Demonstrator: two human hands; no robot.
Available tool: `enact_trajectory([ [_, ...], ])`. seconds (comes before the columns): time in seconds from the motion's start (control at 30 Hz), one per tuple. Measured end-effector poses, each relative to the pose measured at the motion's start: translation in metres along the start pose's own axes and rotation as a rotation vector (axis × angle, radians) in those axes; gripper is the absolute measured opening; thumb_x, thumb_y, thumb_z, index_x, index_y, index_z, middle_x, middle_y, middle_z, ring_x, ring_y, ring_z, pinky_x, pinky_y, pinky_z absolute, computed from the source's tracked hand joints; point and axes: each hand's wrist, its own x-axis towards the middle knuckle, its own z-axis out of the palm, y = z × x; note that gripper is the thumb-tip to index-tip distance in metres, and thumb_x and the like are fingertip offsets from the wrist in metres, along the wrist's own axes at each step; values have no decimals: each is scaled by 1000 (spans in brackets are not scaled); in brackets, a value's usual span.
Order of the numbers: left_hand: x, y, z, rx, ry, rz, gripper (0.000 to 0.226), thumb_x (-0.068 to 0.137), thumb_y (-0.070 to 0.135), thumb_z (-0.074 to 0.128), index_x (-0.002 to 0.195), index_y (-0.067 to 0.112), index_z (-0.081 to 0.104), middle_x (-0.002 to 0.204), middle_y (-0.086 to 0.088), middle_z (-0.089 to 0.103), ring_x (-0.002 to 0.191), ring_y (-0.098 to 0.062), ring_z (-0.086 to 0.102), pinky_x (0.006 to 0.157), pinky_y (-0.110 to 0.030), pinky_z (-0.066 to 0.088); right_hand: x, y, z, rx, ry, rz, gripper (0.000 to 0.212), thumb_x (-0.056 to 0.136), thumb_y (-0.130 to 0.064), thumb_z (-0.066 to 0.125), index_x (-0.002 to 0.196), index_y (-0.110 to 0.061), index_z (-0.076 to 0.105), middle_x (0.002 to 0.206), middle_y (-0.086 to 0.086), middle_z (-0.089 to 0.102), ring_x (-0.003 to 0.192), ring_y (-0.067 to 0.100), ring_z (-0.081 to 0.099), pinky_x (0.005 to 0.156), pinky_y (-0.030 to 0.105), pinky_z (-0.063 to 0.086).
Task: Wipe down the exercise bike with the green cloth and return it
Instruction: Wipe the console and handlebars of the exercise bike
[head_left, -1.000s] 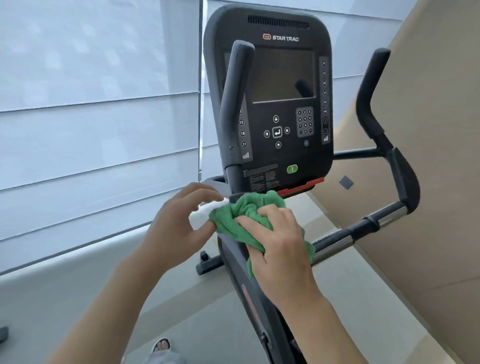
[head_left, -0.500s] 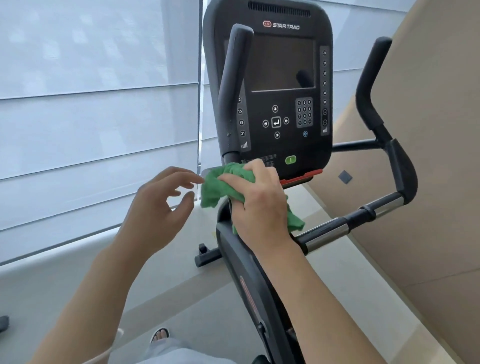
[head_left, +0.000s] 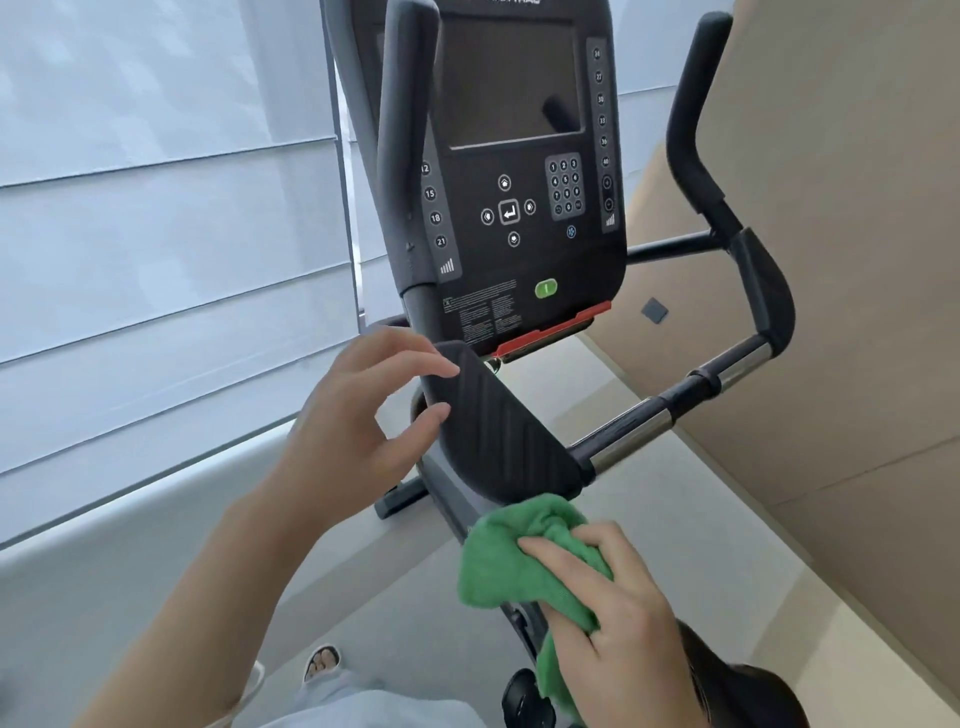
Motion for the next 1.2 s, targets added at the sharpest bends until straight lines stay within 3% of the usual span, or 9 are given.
enact_trajectory([
  [0.1, 4, -1, 2, 55, -21, -18, 26, 89, 21, 83, 114, 24, 76, 120, 9, 58, 117, -20, 57, 96, -42, 51, -10, -10, -17, 72, 133, 87, 56, 74, -3, 76, 118, -36, 80, 108, -9, 58, 86, 11, 65, 74, 18, 54],
  [0.2, 6, 3, 6, 191, -5, 36, 20, 88, 21, 82, 108, 23, 78, 120, 8, 60, 115, -21, 54, 94, -37, 49, 7, -20, -25, 103, 270, 83, 51, 84, -8, 73, 128, -32, 76, 118, -5, 55, 99, 13, 66, 85, 16, 54],
  [0.33, 8, 4, 13, 210, 0, 137, 6, 91, 15, 79, 95, 19, 81, 118, 7, 68, 117, -26, 54, 102, -25, 40, 49, -24, 4, 46, 154, 126, 44, 102, -37, 62, 144, -28, 64, 134, -1, 48, 122, 19, 54, 100, 39, 54],
  [0.43, 9, -2, 16, 141, 16, 86, 11, 87, 7, 82, 91, 17, 79, 116, 9, 70, 116, -27, 53, 103, -30, 41, 68, -29, 34, -273, 124, 84, 48, 105, -47, 55, 147, -24, 62, 134, 5, 55, 109, 25, 52, 85, 43, 57],
  [0.6, 8, -5, 22, 80, 52, 75, 10, 87, 22, 79, 82, 15, 74, 117, 13, 66, 119, -19, 49, 104, -24, 37, 121, -31, 40, -351, 182, 140, 43, 106, -50, 46, 132, -24, 67, 107, 2, 53, 86, 19, 50, 62, 35, 52],
  [0.7, 8, -3, 21, 79, 23, 54, 13, 90, 23, 82, 82, 16, 74, 118, 8, 68, 120, -20, 49, 103, -19, 36, 141, -30, 37, -294, 111, 191, 38, 108, -51, 46, 128, -28, 69, 101, -1, 51, 85, 18, 50, 65, 37, 54],
  [0.8, 8, 1, 15, 78, 0, 38, 10, 87, 24, 82, 83, 19, 74, 117, 10, 68, 119, -19, 49, 101, -15, 35, 121, -27, 30, -277, 106, 124, 39, 107, -46, 51, 138, -28, 65, 102, -1, 50, 86, 19, 51, 65, 34, 55],
  [1.0, 0, 2, 19, 21, 25, 3, 3, 92, 17, 73, 90, 18, 75, 122, 11, 69, 123, -26, 51, 104, -37, 43, 17, -6, 34, -58, 98, 41, 44, 103, -44, 58, 146, -32, 61, 106, -8, 46, 84, 13, 53, 62, 32, 57],
  [1.2, -9, -1, 5, -231, 35, -80, 25, 95, -5, 67, 96, 18, 76, 125, 5, 72, 123, -23, 63, 100, -33, 52, 52, -19, 47, -74, 208, -13, 36, 106, -38, 60, 133, -19, 72, 101, -1, 53, 83, 17, 54, 63, 32, 56],
])
